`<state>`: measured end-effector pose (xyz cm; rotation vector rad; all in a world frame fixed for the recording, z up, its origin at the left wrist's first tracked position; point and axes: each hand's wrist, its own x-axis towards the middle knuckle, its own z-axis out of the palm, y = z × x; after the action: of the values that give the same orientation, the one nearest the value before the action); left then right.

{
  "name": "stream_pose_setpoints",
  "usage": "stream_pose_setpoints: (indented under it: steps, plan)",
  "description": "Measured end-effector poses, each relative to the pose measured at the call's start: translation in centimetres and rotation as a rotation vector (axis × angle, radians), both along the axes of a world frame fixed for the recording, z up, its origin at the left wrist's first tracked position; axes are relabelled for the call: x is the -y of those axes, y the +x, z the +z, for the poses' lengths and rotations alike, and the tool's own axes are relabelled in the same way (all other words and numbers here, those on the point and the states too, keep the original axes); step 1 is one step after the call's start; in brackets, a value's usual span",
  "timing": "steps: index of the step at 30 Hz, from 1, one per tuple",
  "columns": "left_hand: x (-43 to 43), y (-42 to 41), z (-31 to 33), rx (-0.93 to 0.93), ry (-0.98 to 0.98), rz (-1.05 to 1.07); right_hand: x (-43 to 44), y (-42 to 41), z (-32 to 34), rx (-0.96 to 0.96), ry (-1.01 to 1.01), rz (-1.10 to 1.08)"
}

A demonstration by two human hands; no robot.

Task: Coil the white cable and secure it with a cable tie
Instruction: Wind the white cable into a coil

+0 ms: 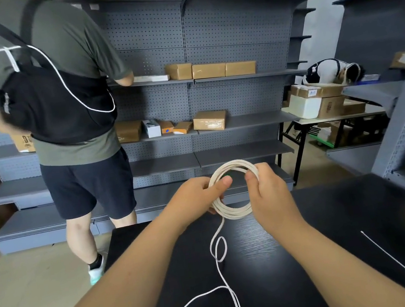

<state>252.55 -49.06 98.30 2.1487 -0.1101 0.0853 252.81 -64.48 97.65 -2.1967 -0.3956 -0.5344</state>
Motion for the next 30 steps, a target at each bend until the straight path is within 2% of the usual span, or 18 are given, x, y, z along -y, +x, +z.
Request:
stream_pose_setpoints:
  steps: [5,8,12,14,18,20,22,24,28,30]
  plan:
    - [-0.7,0.2,0.2,-0.082,-0.051,-0.105,0.1,0.4,0.2,-0.018,0.055,-0.023]
    - [-1.0,0.4,0.0,-0.135,-0.242,-0.2,0.3,0.8,0.9,-0.045,0.129,-0.009]
    - [-2.2,0.8,-0.5,-0.186,-0.418,-0.28,1.0,1.4,2.0,-0.039,0.101,0.006]
    - [-2.6,0.8,-0.8,-0.196,-0.519,-0.292,1.4,1.7,2.3,-0.035,0.079,0.009]
    - [-2.7,0.8,-0.8,-0.29,-0.853,-0.262,1.9,2.0,2.2,-0.038,0.068,-0.004]
    - [-2.3,0.8,-0.8,-0.291,-0.91,-0.201,2.0,2.0,2.1,-0.04,0.075,-0.015]
    - [-2.1,0.8,-0.8,-0.281,-0.857,-0.086,2.5,2.3,2.2,-0.033,0.114,-0.056]
    - [-2.7,1.2,-1.4,-0.216,-0.724,0.026,3.2,2.8,2.7,-0.03,0.157,-0.115]
    - [-4.7,2.0,-2.8,-0.085,-0.233,0.17,4.3,3.4,3.2,-0.01,0.142,-0.169]
    - [-5.0,1.8,-3.5,-0.084,-0.087,0.123,4.3,3.2,3.2,0.013,0.119,-0.182]
